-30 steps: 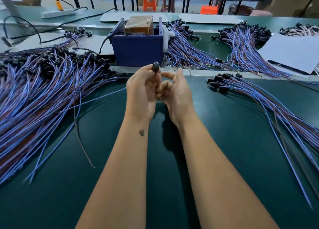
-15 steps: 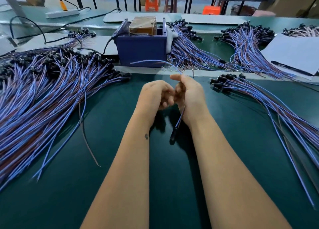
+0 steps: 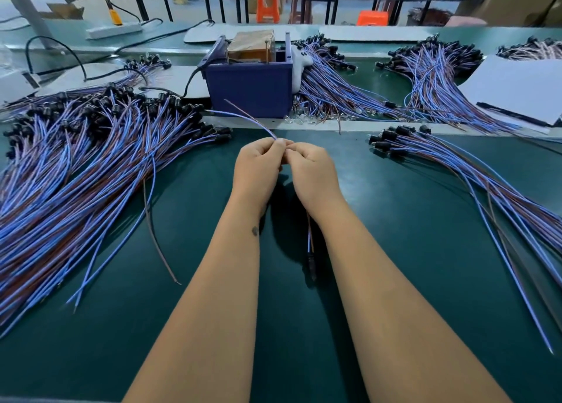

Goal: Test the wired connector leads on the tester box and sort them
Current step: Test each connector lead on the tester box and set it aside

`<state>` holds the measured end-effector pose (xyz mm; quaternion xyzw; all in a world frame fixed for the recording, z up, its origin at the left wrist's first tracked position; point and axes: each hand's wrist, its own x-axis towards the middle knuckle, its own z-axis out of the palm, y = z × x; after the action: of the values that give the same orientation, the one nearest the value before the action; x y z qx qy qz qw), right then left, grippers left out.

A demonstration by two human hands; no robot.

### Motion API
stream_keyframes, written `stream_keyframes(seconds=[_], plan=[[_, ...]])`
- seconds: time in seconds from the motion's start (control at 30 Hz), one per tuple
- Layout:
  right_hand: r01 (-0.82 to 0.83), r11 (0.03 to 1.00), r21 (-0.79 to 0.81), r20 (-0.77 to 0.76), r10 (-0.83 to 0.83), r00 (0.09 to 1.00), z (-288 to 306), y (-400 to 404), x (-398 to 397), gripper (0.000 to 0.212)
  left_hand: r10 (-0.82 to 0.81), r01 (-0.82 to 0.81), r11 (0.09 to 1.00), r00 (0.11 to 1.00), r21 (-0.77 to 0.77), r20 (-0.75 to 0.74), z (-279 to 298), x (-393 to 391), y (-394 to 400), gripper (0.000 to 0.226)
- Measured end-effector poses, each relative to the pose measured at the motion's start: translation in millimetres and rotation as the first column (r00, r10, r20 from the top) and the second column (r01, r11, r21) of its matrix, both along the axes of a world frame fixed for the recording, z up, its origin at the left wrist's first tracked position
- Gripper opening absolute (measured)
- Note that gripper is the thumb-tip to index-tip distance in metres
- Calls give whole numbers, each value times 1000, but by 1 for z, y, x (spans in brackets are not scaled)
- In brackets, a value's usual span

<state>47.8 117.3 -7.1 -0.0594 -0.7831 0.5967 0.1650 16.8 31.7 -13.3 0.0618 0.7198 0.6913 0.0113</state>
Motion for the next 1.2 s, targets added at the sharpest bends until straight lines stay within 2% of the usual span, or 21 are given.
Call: stream_keyframes(seconds=[0.1, 0.2, 0.3, 0.37, 0.43, 0.53, 0.57, 0.7, 1.0, 1.2], plan=[[50, 996, 78, 6, -51, 999, -5, 1, -3, 26, -23, 22, 999, 999, -40, -28, 1, 1, -2, 21], [61, 991, 117, -2, -61, 998, -5, 0, -5, 23, 20, -19, 999, 1000, 51, -23, 2, 0, -7, 22], [129, 991, 35, -10, -129, 992, -4, 1, -4, 23, 128, -126, 975, 992, 186, -1, 1, 0, -9, 25], [160, 985, -60, 9, -159, 987, -3, 2, -4, 23, 171, -167, 962, 985, 214, 2, 1, 0, -9, 25], [179, 972, -150, 26, -177, 984, -3, 4, -4, 23, 204, -195, 968, 978, 160, -38, 1, -1, -10, 25], [189, 961, -201, 41, -184, 982, -1, 5, -4, 20, 287, -301, 951, 946, -77, -151, 0, -5, -13, 26], [191, 962, -194, 44, -186, 981, -1, 5, -4, 20, 316, -335, 935, 936, -114, -155, -1, -7, -15, 27], [195, 965, -175, 48, -189, 981, -1, 5, -4, 20, 377, -384, 917, 923, -104, -82, 0, -10, -22, 27], [194, 962, -193, 48, -188, 981, 2, 4, -1, 17, 402, -406, 909, 914, -94, -58, 3, -6, -23, 27], [188, 960, -210, 51, -181, 982, 2, 5, 0, 17, 447, -447, 895, 894, -8, -22, 5, -6, -25, 28]])
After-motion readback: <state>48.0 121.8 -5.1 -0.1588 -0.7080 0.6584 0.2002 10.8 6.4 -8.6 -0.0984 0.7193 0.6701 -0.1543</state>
